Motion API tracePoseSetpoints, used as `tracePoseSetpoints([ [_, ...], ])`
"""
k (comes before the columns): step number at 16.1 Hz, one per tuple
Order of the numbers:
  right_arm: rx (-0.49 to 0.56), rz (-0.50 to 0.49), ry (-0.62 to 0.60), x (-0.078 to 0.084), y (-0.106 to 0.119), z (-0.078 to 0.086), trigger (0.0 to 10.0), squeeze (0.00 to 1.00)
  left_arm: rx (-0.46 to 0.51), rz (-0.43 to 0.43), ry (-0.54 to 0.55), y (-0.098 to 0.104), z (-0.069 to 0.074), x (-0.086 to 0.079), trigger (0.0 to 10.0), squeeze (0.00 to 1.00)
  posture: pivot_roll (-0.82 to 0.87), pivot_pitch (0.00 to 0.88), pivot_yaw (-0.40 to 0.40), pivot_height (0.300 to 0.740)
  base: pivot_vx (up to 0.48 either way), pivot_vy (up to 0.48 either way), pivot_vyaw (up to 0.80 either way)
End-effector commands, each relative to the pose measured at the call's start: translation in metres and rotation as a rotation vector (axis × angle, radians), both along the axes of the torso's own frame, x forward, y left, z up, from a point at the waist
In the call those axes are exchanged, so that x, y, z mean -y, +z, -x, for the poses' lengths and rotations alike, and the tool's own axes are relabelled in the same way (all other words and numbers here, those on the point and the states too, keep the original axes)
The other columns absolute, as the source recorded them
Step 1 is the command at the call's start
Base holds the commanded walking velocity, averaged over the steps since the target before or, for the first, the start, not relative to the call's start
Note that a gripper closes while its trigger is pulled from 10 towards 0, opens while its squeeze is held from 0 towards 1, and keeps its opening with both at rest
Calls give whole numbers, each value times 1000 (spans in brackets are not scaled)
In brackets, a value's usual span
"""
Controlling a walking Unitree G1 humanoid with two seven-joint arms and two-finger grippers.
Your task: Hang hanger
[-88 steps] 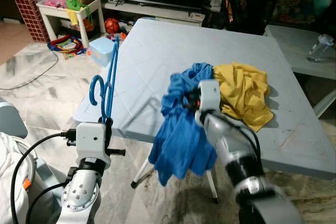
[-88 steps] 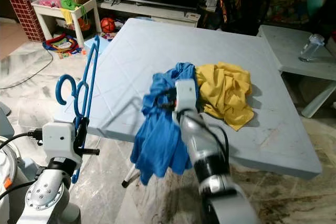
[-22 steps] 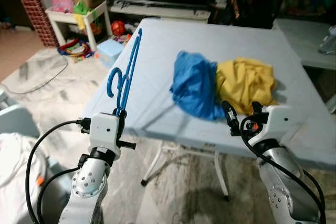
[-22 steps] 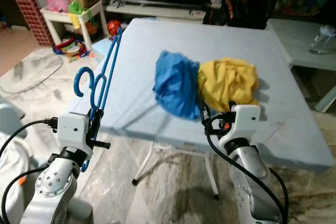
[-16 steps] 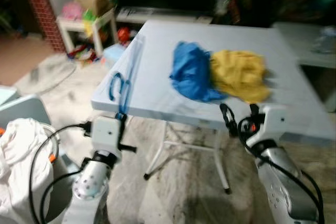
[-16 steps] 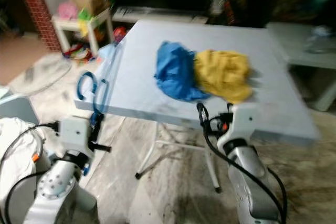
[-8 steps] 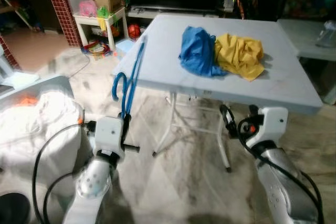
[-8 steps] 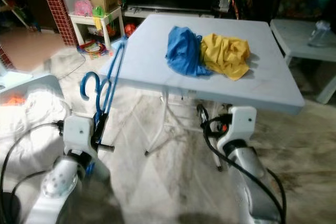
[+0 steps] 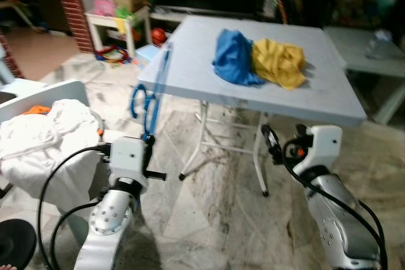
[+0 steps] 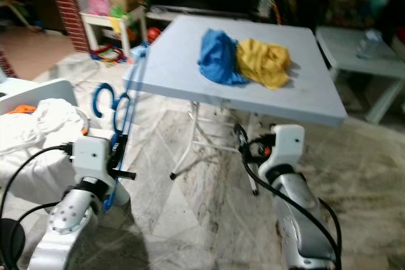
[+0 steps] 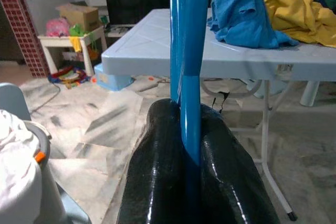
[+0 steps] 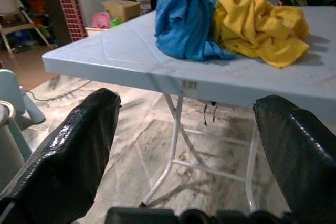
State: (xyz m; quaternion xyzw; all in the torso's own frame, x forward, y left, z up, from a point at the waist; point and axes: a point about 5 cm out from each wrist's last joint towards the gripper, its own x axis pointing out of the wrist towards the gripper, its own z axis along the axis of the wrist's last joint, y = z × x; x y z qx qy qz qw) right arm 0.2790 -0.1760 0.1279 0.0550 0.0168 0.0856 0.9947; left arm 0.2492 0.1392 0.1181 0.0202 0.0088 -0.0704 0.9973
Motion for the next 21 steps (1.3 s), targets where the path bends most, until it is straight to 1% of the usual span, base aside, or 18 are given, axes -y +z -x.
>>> tracePoseSetpoints([
  [1,-11,-6,-3,-1,1,-2,10000,0,4,12,-14,4,-2,2,10000,0,28,18,-31,740,0,0,-475],
  [5,-14,-3,3,-2,1,-2,10000,0,-9,22,-25,4,-2,3,10000,0,28,28,-30,740,0,0,-725],
  [7,-11,4,6,-2,1,-3,10000,0,-18,19,-39,3,-2,4,10000,0,28,29,-29,740,0,0,0],
  [8,-9,35,26,-3,1,-3,10000,0,-36,20,-63,1,-1,6,10000,0,28,29,-29,740,0,0,0],
  [9,-11,96,60,-2,0,-4,10000,0,-93,-1,-104,-7,0,7,10000,0,28,29,-29,740,0,0,0],
  [10,-8,188,123,4,0,-6,10000,0,-206,-27,-216,-21,5,9,10000,0,29,34,-31,740,0,0,0],
  [11,4,235,169,7,2,-7,10000,0,-263,-34,-266,-27,7,8,10000,0,27,37,-30,740,0,0,0],
  [12,35,352,241,13,8,-10,10000,0,-294,-3,-344,-28,9,8,10000,0,26,36,-30,740,0,0,0],
  [13,45,413,293,17,10,-11,10000,0,-332,-66,-387,-32,11,6,10000,0,25,37,-30,740,0,0,0],
  [14,54,488,348,21,12,-12,10000,0,-359,-91,-440,-34,14,5,10000,0,27,35,-29,740,0,0,0],
  [15,31,653,519,29,9,-9,10000,0,-383,-145,-581,-37,21,4,10000,0,27,34,-26,740,0,0,0],
  [16,1,730,632,33,6,-7,10000,0,-388,-168,-659,-36,25,4,10000,0,27,34,-25,740,0,0,0],
  [17,-29,790,738,35,3,-3,10000,0,-391,-175,-740,-34,28,6,10000,0,27,33,-24,740,0,0,0],
  [18,-41,807,777,36,2,-3,10000,0,-393,-187,-773,-34,30,7,10000,0,27,33,-24,740,0,0,0],
  [19,-61,843,870,33,2,-1,10000,0,-408,-202,-844,-36,33,10,10000,0,24,28,-23,740,0,0,0],
  [21,-63,879,987,28,5,-2,10000,0,-413,-226,-939,-36,37,14,10000,0,21,25,-18,740,0,0,0],
])
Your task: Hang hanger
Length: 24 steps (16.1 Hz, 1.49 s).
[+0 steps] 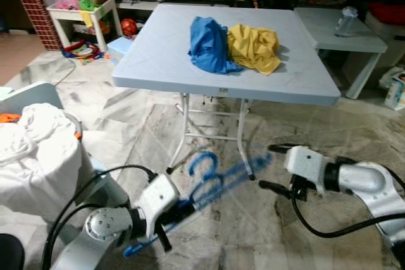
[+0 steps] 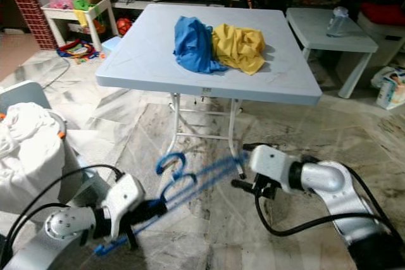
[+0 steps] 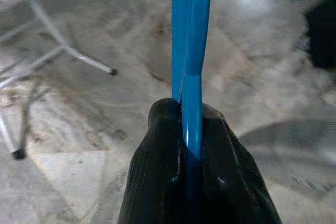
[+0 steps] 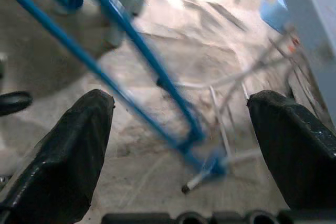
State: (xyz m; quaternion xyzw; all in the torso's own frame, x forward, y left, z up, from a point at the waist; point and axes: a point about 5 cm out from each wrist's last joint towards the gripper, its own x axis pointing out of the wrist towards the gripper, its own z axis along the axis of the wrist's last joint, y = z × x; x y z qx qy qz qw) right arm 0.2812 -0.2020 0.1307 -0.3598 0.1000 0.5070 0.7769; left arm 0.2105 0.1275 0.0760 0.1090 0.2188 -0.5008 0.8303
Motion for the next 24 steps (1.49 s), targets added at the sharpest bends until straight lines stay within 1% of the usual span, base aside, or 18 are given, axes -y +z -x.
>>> tracePoseSetpoints([
  [1,-17,27,58,1,3,-1,10000,0,27,6,-53,5,-1,3,10000,0,20,25,-16,740,0,0,0],
  [3,-44,51,123,-4,4,0,10000,0,4,20,-119,5,1,5,10000,0,17,23,-9,740,0,0,0],
  [5,-112,81,208,-8,4,3,10000,0,24,23,-168,7,0,7,10000,0,14,21,-3,740,0,0,0],
  [6,-157,113,255,-7,5,6,10000,0,29,18,-192,8,-1,7,10000,0,11,20,2,740,0,0,0],
  [7,-175,127,273,-7,6,7,10000,0,36,14,-201,8,-2,6,10000,0,8,20,5,740,0,0,0],
  [9,-195,175,296,-6,11,2,0,0,41,0,-221,7,-5,6,10000,0,8,20,5,740,0,0,0],
  [10,-173,200,303,-6,12,0,0,0,44,-3,-227,7,-5,6,10000,0,2,17,8,740,0,0,0],
  [13,-176,276,332,-9,13,-1,0,0,37,2,-247,4,0,10,10000,0,2,18,7,740,0,0,0],
  [16,-197,367,377,-10,5,6,0,0,42,-6,-250,3,-1,9,10000,0,5,19,6,740,0,0,0],
  [17,-211,412,388,-8,0,8,0,0,42,-7,-252,3,-1,9,10000,0,4,19,6,740,0,0,0],
  [18,-218,434,387,-6,-2,9,0,0,39,-7,-256,3,0,9,10000,0,5,20,6,740,0,0,0],
  [19,-207,445,372,-4,-5,7,0,0,40,-7,-258,2,1,10,10000,0,5,20,6,740,0,0,0],
  [24,-216,457,342,-3,-5,3,0,0,41,-11,-262,2,1,11,10000,0,3,22,8,740,0,0,0],
])
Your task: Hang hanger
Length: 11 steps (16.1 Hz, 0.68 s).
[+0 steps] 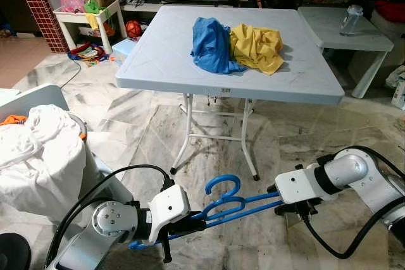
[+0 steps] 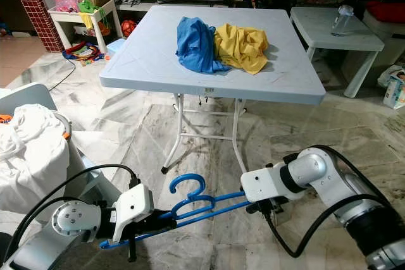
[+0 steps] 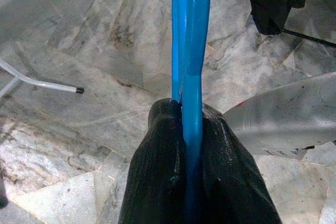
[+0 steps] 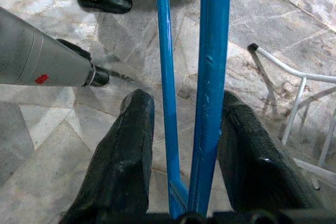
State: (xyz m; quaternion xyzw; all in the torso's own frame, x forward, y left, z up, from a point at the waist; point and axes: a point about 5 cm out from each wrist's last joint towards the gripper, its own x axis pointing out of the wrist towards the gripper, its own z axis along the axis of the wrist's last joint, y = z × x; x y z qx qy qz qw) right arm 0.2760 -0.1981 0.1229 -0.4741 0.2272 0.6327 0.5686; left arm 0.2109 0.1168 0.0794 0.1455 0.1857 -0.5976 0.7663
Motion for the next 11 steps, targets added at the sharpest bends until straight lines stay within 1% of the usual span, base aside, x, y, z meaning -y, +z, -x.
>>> tracePoseSetpoints([
  [1,5,20,2,0,3,-4,0,0,0,-14,-15,-2,1,0,10000,0,3,21,9,740,0,0,0],
  [7,2,41,14,-4,8,-9,0,0,5,-18,-20,-3,0,2,10000,0,3,19,7,740,0,0,0],
  [11,-9,46,21,-4,8,-9,0,0,13,-31,-24,-6,0,2,10000,0,1,19,6,740,0,0,0],
])
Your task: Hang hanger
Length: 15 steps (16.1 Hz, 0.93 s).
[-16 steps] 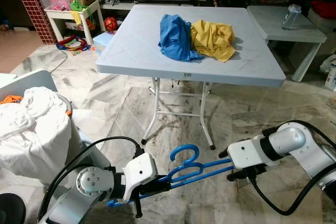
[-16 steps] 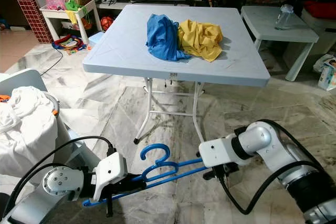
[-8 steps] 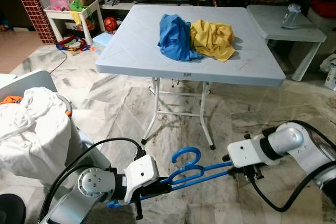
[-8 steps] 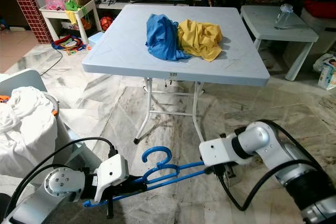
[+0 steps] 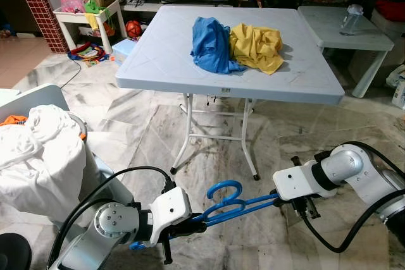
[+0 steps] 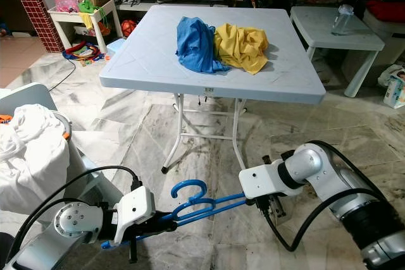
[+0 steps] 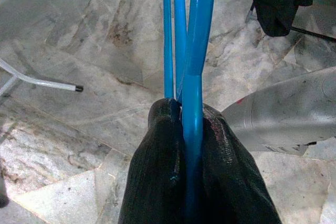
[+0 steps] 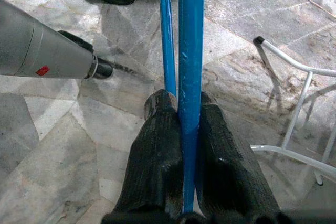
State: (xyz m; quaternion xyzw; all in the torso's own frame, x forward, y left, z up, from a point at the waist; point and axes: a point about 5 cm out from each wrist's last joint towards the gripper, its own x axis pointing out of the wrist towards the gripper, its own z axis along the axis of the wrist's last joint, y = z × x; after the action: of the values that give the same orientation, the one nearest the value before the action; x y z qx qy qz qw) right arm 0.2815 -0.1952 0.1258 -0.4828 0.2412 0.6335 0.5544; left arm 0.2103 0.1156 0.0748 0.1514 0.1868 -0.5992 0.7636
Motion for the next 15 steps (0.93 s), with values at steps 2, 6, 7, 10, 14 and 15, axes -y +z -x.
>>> tracePoseSetpoints([
  [2,-2,5,10,-1,4,-3,0,0,32,-28,-12,-1,-1,1,10000,1000,0,21,5,740,0,0,0],
  [6,28,-20,-24,-1,-2,-6,0,0,212,35,133,15,-26,2,10000,1000,3,22,4,740,0,0,0],
  [7,81,-27,-45,-1,-4,-12,0,0,201,70,174,20,-29,1,10000,1000,3,22,4,740,0,0,0],
  [10,181,-4,-120,8,-15,-22,0,0,226,24,164,20,-25,-7,10000,1000,13,25,-1,740,0,0,0],
  [14,245,18,-216,22,-24,-28,0,0,327,27,339,25,-34,-25,10000,1000,20,27,-7,740,0,0,0],
  [15,259,21,-234,25,-27,-29,0,0,342,42,378,26,-34,-26,10000,1000,20,27,-7,740,0,0,0],
])
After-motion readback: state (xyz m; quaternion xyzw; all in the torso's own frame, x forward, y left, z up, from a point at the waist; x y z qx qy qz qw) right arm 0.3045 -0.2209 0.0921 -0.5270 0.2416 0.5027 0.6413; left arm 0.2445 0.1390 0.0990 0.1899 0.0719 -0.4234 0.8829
